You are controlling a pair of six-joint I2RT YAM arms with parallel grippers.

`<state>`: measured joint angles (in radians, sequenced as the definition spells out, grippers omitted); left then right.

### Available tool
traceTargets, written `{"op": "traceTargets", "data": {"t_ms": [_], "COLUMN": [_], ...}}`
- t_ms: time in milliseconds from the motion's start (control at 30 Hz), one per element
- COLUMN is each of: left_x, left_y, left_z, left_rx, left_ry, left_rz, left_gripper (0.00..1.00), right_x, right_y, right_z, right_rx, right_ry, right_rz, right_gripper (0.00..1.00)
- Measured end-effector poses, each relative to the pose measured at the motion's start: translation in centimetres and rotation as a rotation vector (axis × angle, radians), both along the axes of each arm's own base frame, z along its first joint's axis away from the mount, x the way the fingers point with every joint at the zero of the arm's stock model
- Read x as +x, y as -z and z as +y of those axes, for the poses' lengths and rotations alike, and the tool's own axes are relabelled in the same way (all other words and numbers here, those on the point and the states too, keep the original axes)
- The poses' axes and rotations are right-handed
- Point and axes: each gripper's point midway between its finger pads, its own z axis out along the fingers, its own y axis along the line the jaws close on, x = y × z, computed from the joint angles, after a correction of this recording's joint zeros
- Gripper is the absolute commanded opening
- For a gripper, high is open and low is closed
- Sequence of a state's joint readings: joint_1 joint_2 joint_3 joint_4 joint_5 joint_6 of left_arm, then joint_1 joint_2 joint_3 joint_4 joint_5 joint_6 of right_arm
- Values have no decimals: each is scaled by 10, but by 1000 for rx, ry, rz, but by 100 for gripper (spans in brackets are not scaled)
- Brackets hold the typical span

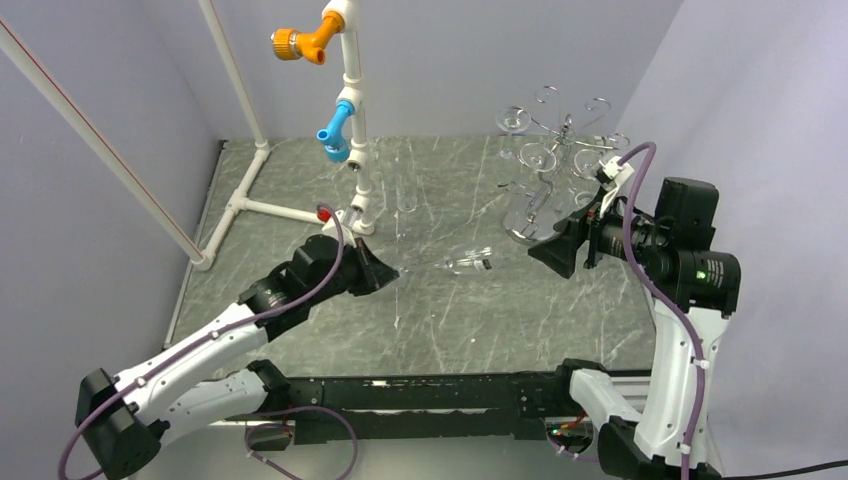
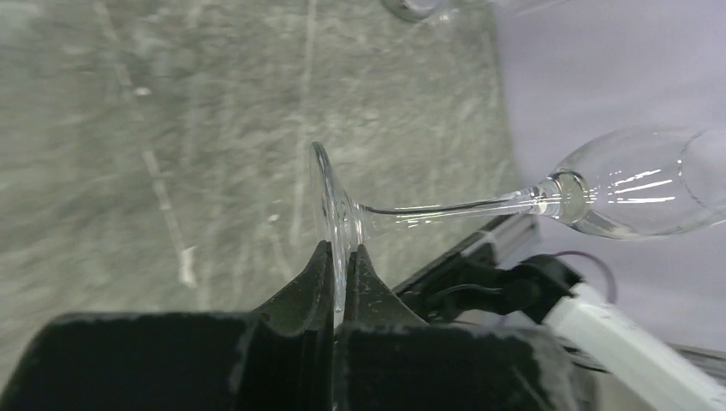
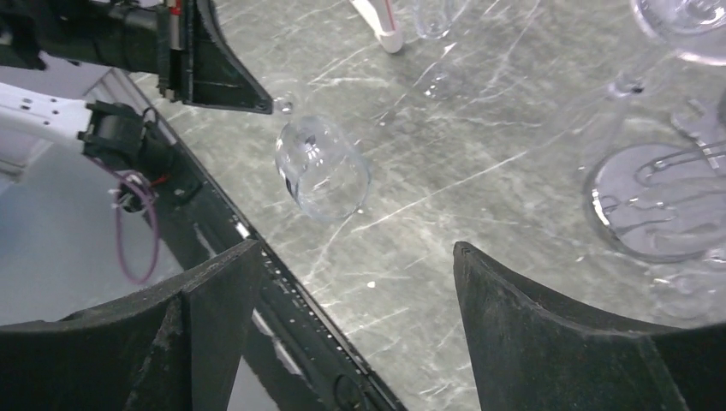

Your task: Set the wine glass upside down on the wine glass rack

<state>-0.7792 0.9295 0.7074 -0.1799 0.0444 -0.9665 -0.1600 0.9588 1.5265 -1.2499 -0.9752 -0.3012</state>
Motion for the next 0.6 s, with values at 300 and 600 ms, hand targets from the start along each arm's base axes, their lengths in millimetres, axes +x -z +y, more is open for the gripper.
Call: {"op": "traceTargets", "data": {"t_ms": [300,600], "left_x": [7,6], "left_y": [-36,-112], "left_z": [41,10], "left_rx": [424,685], "left_ry": [87,346], "left_rz": [-337,-999], "left_gripper": [0,0], "right_x": [22,61], "right_y": [-32,-60], "right_z": [-3,-5], "right_rx": [64,320], "right_ry": [84,277], "right_rz": [-32,90], "right_gripper": [83,80]}}
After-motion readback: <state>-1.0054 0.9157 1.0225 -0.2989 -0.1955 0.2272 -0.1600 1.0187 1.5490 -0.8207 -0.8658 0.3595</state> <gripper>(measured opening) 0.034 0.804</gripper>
